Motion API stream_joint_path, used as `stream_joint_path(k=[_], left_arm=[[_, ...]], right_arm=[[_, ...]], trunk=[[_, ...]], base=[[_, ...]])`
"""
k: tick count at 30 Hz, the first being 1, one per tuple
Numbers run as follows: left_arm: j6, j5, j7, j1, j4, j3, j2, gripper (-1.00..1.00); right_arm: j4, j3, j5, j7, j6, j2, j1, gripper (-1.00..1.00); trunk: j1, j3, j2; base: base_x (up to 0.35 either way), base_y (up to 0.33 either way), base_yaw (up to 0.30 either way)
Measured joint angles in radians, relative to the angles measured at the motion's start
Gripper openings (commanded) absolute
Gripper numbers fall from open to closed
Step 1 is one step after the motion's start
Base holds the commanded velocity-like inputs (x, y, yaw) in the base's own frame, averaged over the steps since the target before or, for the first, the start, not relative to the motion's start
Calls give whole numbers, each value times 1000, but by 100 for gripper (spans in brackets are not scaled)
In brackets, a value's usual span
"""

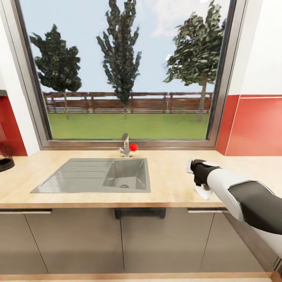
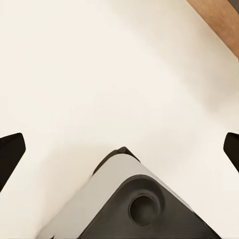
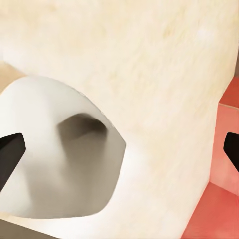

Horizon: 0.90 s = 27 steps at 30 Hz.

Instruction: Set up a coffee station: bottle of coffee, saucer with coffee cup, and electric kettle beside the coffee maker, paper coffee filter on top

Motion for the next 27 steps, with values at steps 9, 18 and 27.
stream_joint_path(k=[9, 18, 27], left_arm=[[0, -1, 0, 0, 0, -1, 0, 100], [0, -2, 2, 0, 0, -5, 0, 100], [0, -7, 44, 0, 0, -5, -1, 100]], right_arm=[[0, 0, 0, -7, -1, -1, 4, 100], [1, 0, -1, 0, -3, -12, 7, 100], [2, 0, -1, 10, 0, -15, 8, 100]], trunk=[[19, -16, -35], [19, -16, -35], [19, -16, -35]], base=[[0, 0, 0], [4, 0, 0], [145, 0, 0]])
